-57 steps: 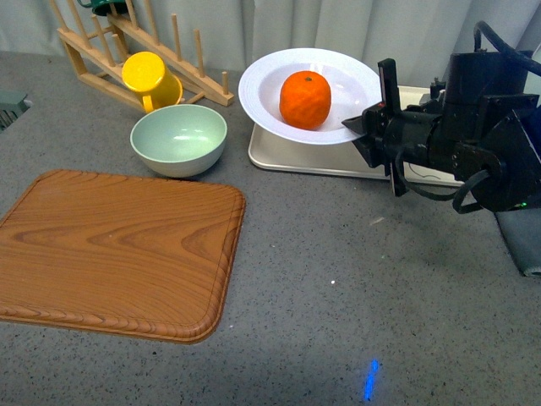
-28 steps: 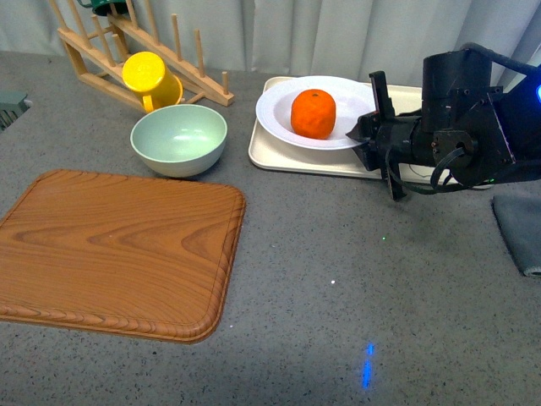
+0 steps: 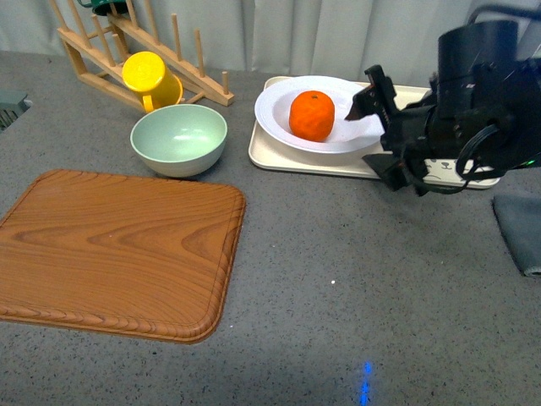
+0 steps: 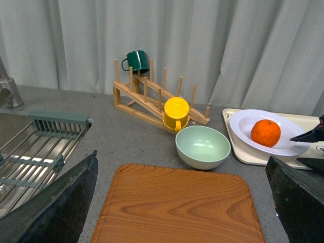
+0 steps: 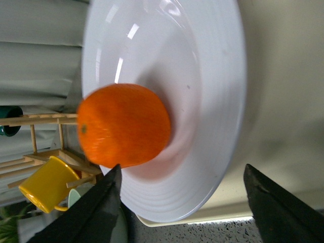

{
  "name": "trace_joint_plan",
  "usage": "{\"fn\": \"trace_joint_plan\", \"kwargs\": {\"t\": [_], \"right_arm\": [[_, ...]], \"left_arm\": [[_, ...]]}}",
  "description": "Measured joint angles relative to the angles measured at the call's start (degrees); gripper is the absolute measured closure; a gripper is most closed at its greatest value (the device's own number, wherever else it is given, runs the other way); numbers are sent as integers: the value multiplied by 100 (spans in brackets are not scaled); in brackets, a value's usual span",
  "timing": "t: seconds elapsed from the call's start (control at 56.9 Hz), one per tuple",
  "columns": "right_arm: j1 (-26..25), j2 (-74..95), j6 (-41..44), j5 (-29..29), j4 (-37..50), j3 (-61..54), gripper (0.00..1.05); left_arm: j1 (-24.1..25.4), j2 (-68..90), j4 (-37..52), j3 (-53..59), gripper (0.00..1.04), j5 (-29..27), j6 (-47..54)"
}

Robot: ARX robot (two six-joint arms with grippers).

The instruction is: Place orange and plate with both arms

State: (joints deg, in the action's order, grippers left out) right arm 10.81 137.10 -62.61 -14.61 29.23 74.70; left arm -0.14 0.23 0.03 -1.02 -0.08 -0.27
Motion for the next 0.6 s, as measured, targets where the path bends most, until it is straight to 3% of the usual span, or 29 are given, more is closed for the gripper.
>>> {"fn": "trace_joint_plan", "kwargs": {"t": [0.053, 0.123, 0.228, 0.404, 0.597], "right_arm": [[-2, -474, 603, 306, 20, -332, 22], [-4, -1567, 1919, 1196, 245, -1161, 7], [28, -3069, 4197, 2505, 1244, -2557, 9], [-70, -4498, 6345, 2811, 2065, -4227, 9], [-345, -5790, 7082, 2863, 2057, -5628, 9]], "left_arm": [[0, 0, 0, 0, 6, 0, 0], [0, 0, 0, 0, 6, 0, 0], [0, 0, 0, 0, 6, 0, 0], [0, 0, 0, 0, 6, 0, 0], [0, 0, 0, 0, 6, 0, 0]]}}
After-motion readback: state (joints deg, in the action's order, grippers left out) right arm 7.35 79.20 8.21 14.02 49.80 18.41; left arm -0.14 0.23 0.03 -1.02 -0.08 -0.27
